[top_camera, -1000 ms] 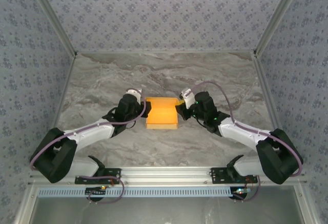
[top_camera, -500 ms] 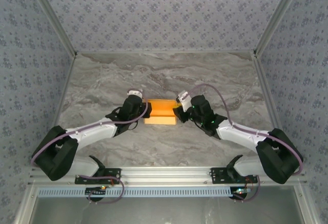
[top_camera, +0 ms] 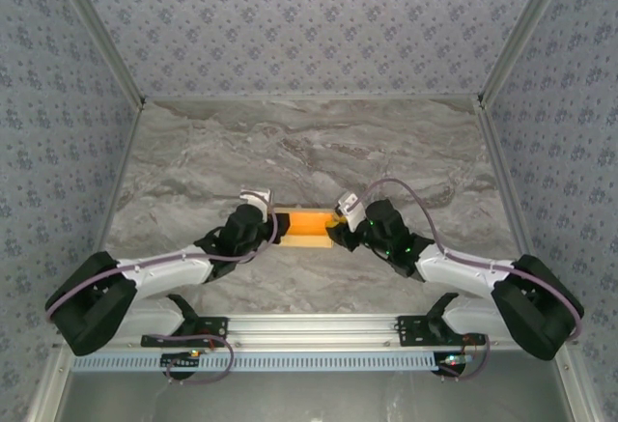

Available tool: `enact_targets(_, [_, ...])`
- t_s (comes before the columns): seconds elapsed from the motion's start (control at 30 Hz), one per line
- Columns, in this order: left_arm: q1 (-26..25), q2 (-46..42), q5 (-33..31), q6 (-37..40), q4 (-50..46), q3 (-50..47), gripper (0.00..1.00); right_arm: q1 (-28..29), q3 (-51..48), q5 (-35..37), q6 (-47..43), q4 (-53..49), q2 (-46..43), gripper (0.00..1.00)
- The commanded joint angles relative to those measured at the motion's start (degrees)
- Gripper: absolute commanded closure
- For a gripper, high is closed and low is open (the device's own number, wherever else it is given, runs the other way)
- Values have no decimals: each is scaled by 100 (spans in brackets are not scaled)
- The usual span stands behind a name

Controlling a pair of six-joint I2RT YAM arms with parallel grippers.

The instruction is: Fold the paper box

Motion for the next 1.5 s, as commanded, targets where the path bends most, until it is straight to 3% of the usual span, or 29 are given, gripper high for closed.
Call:
enact_targets(0.0, [-45, -412, 128, 212, 284, -74, 52, -40, -61, -219, -396, -29, -324, 59])
enact_targets(0.13, [-50, -788, 214, 379, 116, -187, 40, -209, -71, -660, -839, -415, -629, 53])
enact_targets(0.37, [-46, -1323, 442, 127, -180, -442, 35, -373, -107, -1236, -1202, -910, -967, 48])
enact_targets(0.47, [-41, -1940, 239, 32, -868, -351, 30, -506, -149, -941, -618, -824, -1290, 46])
enact_targets(0.57, [51, -2846, -426, -208, -1983, -71, 17, -839, -113, -768, 249, -910, -1769, 39])
enact_targets(0.67, [581, -3564, -433, -510, -2740, 198, 11, -1305, 30, -318, 1462, -1311, -2264, 31])
enact_targets(0.73, [1167, -3731, -286, -915, -3252, 434, 7, -1744, 205, -40, 2505, -1816, -2437, 19])
enact_targets(0.8, [1830, -3520, 70, -1549, -3736, 733, 1, -2191, 520, 346, 3804, -2713, -2395, 12])
enact_targets(0.87, [2549, -2976, 1012, -2176, -3929, 1069, 1, -2728, 839, -199, 4730, -3147, -2108, 12])
enact_targets(0.93, [2957, -2095, 1792, -2880, -4360, 1593, 1, -3017, 1171, -747, 5673, -3551, -1640, 10])
enact_targets(1.07, [2896, -363, 2761, -3288, -5371, 2813, 1, -2767, 1567, -1283, 6983, -3841, -804, 8])
enact_targets(1.13, [2739, 152, 3194, -3376, -5246, 3061, 1, -2522, 1676, -1356, 7625, -3823, -476, 8])
enact_targets(1.27, [2424, 361, 3473, -3842, -4515, 2994, 8, -2049, 1835, -1597, 8430, -3414, 122, 12])
enact_targets(1.47, [2223, 380, 3618, -4289, -4382, 2810, 19, -1644, 2091, -1773, 8884, -3258, 757, 23])
